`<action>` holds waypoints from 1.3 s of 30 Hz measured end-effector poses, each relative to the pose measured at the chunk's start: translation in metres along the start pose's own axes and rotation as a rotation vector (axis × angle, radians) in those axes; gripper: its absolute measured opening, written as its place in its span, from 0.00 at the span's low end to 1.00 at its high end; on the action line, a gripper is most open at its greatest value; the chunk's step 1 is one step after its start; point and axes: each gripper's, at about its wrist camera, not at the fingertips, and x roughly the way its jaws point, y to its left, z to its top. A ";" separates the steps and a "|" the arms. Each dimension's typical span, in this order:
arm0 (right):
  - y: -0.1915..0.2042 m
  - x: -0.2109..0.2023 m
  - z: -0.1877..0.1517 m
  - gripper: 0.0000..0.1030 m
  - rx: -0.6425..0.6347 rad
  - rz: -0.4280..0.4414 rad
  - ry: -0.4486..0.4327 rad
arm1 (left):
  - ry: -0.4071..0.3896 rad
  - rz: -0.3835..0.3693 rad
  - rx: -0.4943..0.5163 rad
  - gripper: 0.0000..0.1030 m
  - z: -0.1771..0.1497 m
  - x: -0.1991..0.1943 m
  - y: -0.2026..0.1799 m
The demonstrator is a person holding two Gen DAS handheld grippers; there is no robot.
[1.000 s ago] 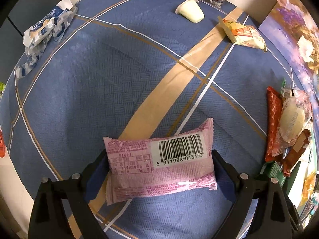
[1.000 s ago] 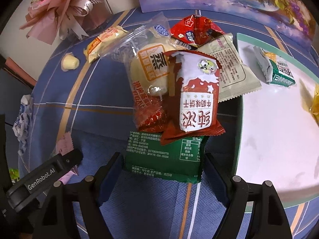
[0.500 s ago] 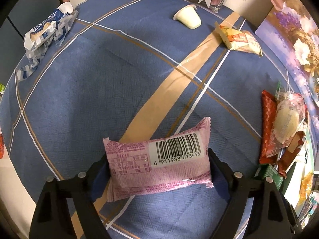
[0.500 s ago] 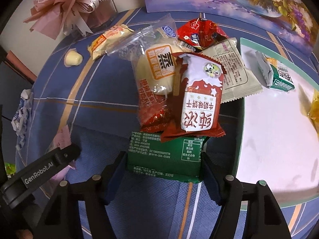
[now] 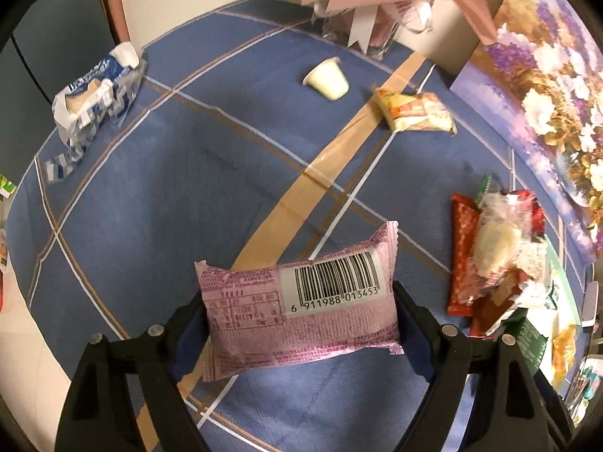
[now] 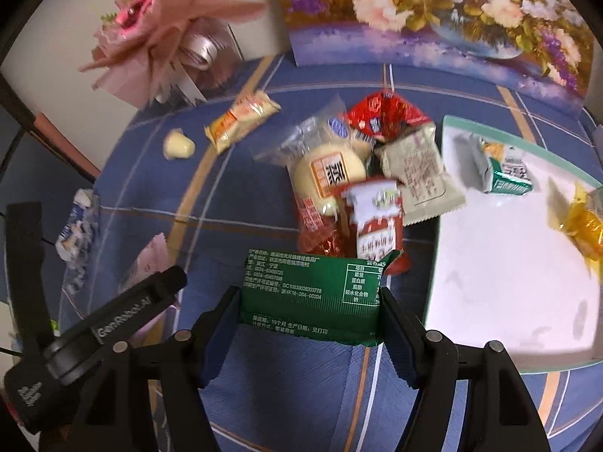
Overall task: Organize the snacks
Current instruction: 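Carry the pink bread and green packet over the white tray with both tools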
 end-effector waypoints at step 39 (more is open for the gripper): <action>-0.287 -0.093 -0.033 0.71 0.719 -0.390 -0.052 | 0.055 -0.157 0.614 0.85 -0.094 -0.038 -0.289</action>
